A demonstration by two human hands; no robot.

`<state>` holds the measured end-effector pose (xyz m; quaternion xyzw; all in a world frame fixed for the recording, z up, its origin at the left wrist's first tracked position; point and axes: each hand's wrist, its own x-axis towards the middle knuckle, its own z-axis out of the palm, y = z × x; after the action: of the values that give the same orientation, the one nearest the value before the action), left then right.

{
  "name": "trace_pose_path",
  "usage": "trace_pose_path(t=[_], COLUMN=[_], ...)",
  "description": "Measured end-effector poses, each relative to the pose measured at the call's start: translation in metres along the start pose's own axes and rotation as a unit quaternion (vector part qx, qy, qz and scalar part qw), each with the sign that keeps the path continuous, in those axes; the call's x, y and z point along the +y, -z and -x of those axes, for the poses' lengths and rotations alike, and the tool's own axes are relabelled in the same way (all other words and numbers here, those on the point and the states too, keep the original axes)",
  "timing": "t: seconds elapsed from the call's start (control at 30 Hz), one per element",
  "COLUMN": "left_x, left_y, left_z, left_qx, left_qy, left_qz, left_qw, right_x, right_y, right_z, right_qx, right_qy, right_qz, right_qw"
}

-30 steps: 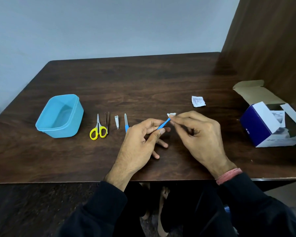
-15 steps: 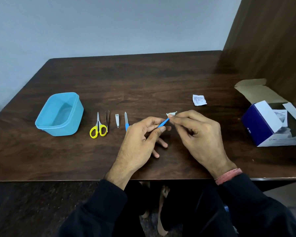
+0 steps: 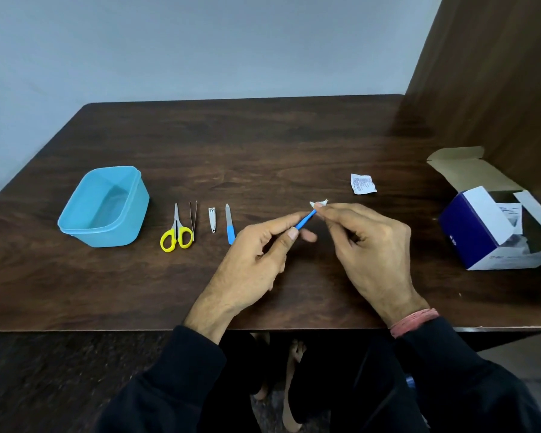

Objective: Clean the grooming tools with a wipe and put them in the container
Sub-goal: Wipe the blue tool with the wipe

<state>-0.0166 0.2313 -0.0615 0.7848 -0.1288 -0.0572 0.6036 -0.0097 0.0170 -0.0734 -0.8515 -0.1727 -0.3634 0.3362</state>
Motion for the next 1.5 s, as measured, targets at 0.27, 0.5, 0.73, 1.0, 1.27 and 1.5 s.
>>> trace_pose_path(t=[0.27,0.5,0.73,1.0,1.27,1.5], left_x=[-0.0059,-0.006,-0.009,-0.0061,-0.0066,-0.0062], left_y=[-0.0003,-0.0012,0.0,-0.0017,-0.0011,-0.0003], left_z=[-0.0026,-0.0023,-0.0027,-0.0025,-0.0025,-0.0026], left_qx=[0.008,0.028,0.034,0.032,0.038,0.035], left_qy=[0.012,0.016,0.015,0.023,0.031,0.032], left_qz=[0.028,0.036,0.019,0.013,0.007,0.008], left_qw=[1.0,0.999,0.999,0.999,0.999,0.999], right_x=[-0.0016,0.0003,0.0013,0.0044,0.0027,0.0019], right_y=[-0.0003,-0.0024,-0.0029,-0.0022,-0.0018,-0.0028], right_z=[0.0014,0.0029,0.0019,0.0016,0.0025,0.0014], right_qx=[-0.038,-0.017,0.016,0.025,0.012,-0.003], right_qy=[0.036,0.018,-0.01,-0.051,-0.02,-0.011], right_qz=[-0.018,-0.006,-0.014,-0.017,-0.002,0.0], right_qw=[0.998,1.0,1.0,0.998,1.0,1.0])
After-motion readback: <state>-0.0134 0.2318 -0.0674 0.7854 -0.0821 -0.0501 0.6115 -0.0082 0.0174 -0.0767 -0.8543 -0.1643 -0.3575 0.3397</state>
